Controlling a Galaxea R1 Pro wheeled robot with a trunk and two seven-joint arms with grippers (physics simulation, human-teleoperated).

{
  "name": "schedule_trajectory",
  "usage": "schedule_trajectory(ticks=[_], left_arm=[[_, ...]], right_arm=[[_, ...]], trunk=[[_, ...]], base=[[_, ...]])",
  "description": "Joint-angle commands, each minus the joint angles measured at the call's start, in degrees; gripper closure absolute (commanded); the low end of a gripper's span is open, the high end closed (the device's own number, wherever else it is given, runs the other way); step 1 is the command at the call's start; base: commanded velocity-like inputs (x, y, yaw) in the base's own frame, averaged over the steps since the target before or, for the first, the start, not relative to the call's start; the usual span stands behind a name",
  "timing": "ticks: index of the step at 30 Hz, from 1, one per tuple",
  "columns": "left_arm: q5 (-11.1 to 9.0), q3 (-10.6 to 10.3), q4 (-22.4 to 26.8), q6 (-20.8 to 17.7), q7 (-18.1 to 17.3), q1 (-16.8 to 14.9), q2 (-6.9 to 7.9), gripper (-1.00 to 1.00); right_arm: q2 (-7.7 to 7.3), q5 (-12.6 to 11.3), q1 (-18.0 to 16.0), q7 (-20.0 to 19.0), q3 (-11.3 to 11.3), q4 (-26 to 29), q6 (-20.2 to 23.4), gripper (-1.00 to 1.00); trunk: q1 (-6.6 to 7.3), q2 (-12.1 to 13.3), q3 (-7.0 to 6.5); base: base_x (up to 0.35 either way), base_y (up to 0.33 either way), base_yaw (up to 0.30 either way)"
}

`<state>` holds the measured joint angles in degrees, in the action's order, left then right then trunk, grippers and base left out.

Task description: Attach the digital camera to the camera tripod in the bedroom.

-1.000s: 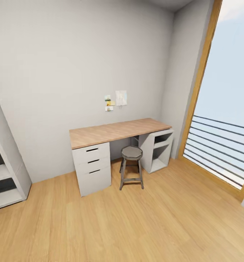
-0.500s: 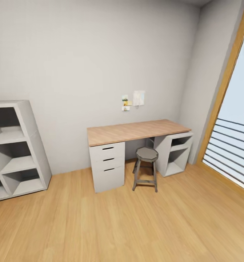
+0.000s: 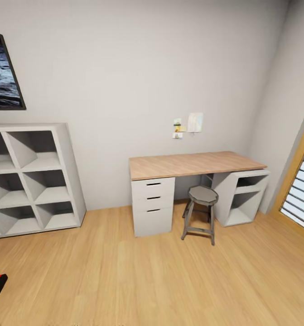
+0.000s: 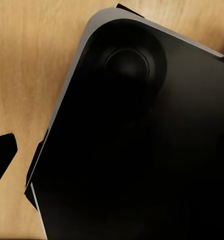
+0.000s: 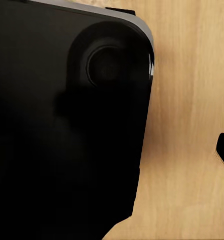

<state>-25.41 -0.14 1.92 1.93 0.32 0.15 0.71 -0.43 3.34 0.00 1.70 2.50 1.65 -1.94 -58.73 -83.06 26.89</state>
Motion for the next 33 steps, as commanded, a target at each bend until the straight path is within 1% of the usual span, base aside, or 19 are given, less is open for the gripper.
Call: schedule_trajectory(ticks=[1,12,22,33], left_arm=[[-0.3,0.0,0.1,0.1,0.0,0.0,0.00,-1.00],[-0.3,0.0,0.1,0.0,0.0,0.0,0.00,-1.00],[0.0,-0.1,0.0,0.0,-0.2,0.0,-0.31,-1.00],[-0.3,0.3,0.0,0.0,-0.5,0.0,-0.44,-1.00]], right_arm=[[-0.01,0.3,0.0,0.2,0.2,0.0,-0.1,-1.00],[-0.08,0.3,0.0,0.2,0.2,0.0,-0.1,-1.00],[-0.04,0.3,0.0,0.1,0.2,0.0,-0.1,-1.00],[-0.04,0.2,0.0,0.1,0.1,0.0,-0.1,-1.00]], trunk=[[0.00,0.0,0.04],[0.00,0.0,0.04],[0.00,0.0,0.04],[0.00,0.0,0.04]], base=[[0.000,0.000,0.291],[0.000,0.000,0.291],[0.000,0.000,0.290],[0.000,0.000,0.281]])
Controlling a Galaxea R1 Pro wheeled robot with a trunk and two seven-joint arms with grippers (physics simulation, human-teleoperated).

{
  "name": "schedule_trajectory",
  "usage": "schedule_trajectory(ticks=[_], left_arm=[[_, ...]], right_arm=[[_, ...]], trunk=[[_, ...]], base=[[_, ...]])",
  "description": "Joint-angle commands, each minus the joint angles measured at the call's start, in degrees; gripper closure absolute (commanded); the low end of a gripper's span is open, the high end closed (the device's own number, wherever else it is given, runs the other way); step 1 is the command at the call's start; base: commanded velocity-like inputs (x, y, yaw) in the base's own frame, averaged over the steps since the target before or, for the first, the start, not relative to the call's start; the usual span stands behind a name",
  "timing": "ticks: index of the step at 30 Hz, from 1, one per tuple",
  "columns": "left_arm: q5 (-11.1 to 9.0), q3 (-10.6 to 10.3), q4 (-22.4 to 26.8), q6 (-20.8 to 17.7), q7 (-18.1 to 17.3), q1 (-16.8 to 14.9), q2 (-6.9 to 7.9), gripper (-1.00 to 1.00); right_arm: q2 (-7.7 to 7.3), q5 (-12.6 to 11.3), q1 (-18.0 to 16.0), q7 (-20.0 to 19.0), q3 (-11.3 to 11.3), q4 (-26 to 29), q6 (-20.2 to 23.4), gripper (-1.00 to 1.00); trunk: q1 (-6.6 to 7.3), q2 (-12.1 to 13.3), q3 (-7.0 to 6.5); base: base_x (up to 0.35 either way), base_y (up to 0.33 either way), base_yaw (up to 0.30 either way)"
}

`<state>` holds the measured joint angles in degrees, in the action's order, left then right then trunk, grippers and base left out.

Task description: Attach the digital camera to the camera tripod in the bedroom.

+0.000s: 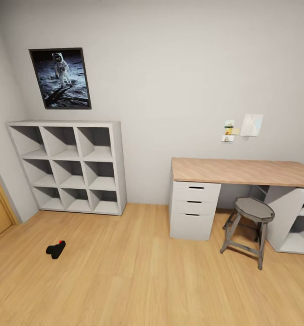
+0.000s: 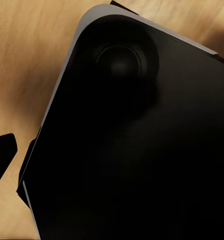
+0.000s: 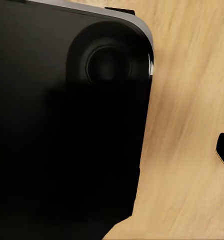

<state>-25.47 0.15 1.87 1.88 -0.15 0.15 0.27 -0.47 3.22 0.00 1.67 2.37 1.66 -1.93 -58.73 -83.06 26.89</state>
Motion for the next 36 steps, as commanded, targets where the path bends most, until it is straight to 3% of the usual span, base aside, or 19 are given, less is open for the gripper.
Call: schedule_trajectory(ticks=[1,9,18,36], left_arm=[[-0.3,0.0,0.1,0.1,0.0,0.0,0.00,-1.00],[0.3,-0.4,0.0,0.1,0.1,0.0,-0.12,-1.00],[0.4,-0.5,0.0,0.1,0.3,0.0,-0.10,-1.00],[0.5,-0.6,0.0,-0.1,0.4,0.0,-0.14,-1.00]], right_arm=[[0.00,0.3,0.0,0.2,0.2,0.0,-0.1,-1.00],[-0.01,0.2,0.0,0.2,0.0,0.0,-0.1,-1.00],[-0.04,0.3,0.0,0.2,0.1,0.0,0.1,-1.00],[-0.14,0.5,0.0,0.2,0.4,0.0,0.0,-1.00]], trunk=[[0.00,0.0,0.04],[0.00,0.0,0.04],[0.00,0.0,0.04],[0.00,0.0,0.04]], base=[[0.000,0.000,0.280],[0.000,0.000,0.254],[0.048,-0.031,0.063],[0.267,-0.122,0.003]])
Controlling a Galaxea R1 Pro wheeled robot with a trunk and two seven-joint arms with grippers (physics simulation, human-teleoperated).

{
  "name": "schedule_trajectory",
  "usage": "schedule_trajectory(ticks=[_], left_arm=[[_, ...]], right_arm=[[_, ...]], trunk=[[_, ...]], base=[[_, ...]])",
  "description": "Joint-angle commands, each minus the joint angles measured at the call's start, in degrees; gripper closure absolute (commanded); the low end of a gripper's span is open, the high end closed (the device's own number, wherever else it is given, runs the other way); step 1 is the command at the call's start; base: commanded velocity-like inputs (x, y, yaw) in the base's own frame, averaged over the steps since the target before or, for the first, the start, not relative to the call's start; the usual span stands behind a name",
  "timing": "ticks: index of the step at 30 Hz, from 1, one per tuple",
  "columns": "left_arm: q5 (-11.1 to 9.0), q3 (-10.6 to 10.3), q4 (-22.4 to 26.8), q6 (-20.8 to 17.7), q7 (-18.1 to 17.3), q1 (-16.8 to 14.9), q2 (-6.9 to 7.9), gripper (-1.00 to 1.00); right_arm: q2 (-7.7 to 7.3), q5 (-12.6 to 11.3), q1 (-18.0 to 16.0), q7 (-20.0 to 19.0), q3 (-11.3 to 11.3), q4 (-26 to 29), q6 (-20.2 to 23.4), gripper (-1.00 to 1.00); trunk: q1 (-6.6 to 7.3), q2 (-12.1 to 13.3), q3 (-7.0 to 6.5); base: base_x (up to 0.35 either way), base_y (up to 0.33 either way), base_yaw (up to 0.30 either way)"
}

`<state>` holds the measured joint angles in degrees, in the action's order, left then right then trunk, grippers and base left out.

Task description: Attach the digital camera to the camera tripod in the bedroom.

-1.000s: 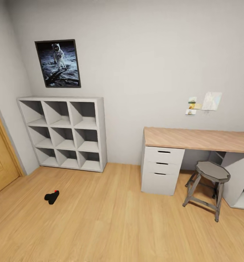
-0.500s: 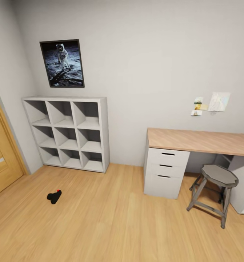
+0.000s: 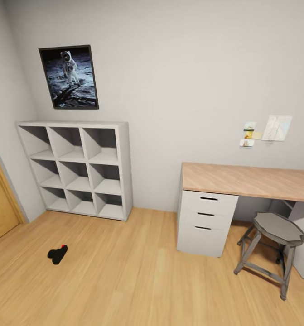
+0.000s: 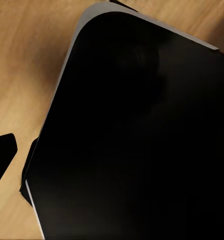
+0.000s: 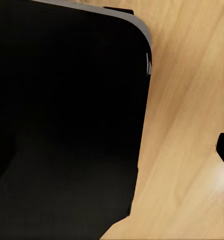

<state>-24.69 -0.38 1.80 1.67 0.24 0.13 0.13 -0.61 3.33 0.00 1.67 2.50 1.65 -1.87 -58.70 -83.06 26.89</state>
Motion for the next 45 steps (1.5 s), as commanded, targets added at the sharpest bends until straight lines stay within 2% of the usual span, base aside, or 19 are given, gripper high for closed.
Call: schedule_trajectory(ticks=[1,19,45], left_arm=[[-0.3,-0.1,0.1,0.1,0.0,0.0,0.01,-1.00],[-1.1,0.2,0.0,-0.1,0.1,0.0,0.13,-1.00],[-1.2,0.5,0.0,0.0,0.1,0.0,0.22,-1.00]], right_arm=[[0.00,0.4,0.0,0.2,0.2,0.0,-0.1,-1.00],[0.30,0.4,0.0,0.1,0.4,0.0,0.4,-1.00],[0.17,0.4,0.0,0.3,0.4,0.0,0.1,-1.00]], trunk=[[-0.03,0.0,0.04],[-0.03,0.0,0.04],[-0.03,0.0,0.04]], base=[[0.305,-0.094,0.000],[0.315,-0.024,0.014],[0.321,0.000,0.258]])
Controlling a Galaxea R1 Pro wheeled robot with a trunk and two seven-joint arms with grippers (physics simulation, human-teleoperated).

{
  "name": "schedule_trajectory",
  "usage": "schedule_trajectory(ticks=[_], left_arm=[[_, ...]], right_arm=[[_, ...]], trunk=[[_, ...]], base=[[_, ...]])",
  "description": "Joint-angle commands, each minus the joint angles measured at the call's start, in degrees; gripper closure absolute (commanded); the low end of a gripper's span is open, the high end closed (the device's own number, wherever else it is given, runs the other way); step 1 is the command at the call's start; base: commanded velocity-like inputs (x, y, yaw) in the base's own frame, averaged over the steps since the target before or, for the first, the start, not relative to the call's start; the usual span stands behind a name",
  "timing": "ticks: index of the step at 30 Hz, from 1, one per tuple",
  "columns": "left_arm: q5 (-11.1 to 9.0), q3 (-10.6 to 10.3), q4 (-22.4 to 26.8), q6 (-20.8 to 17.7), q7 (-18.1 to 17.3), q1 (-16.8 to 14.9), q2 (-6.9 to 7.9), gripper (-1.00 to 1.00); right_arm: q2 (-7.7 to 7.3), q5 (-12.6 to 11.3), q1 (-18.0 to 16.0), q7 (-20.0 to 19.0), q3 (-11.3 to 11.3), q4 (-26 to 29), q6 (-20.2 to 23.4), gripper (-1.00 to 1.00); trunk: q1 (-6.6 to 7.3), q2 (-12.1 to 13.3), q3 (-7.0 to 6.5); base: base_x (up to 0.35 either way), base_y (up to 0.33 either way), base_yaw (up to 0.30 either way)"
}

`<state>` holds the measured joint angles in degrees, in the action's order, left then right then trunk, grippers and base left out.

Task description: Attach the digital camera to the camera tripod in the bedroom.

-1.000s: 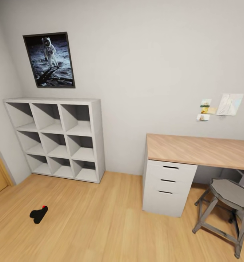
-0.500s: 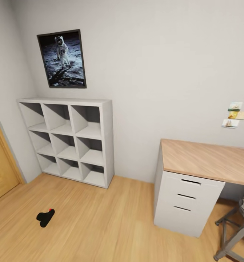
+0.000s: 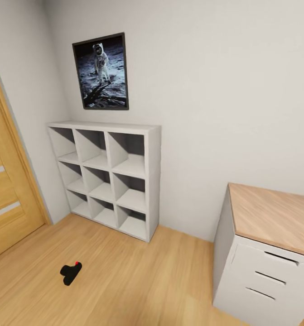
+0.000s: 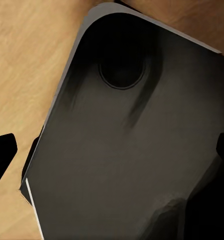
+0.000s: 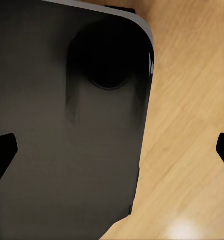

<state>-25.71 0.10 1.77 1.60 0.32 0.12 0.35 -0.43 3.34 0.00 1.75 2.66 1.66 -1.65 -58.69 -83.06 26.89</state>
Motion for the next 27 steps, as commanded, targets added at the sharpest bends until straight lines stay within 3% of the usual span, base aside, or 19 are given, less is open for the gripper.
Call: schedule_trajectory(ticks=[1,27], left_arm=[[-0.2,0.0,0.1,0.1,0.0,0.0,0.00,-1.00],[-0.3,0.1,0.0,0.1,0.0,0.0,0.14,-1.00]], right_arm=[[0.00,0.4,0.0,0.2,0.2,0.0,-0.1,-1.00],[0.00,0.4,0.0,0.2,0.2,0.0,-0.1,-1.00]], trunk=[[-0.03,0.0,0.04],[-0.03,0.0,0.04]], base=[[0.321,0.000,0.270],[0.322,0.000,0.270]])
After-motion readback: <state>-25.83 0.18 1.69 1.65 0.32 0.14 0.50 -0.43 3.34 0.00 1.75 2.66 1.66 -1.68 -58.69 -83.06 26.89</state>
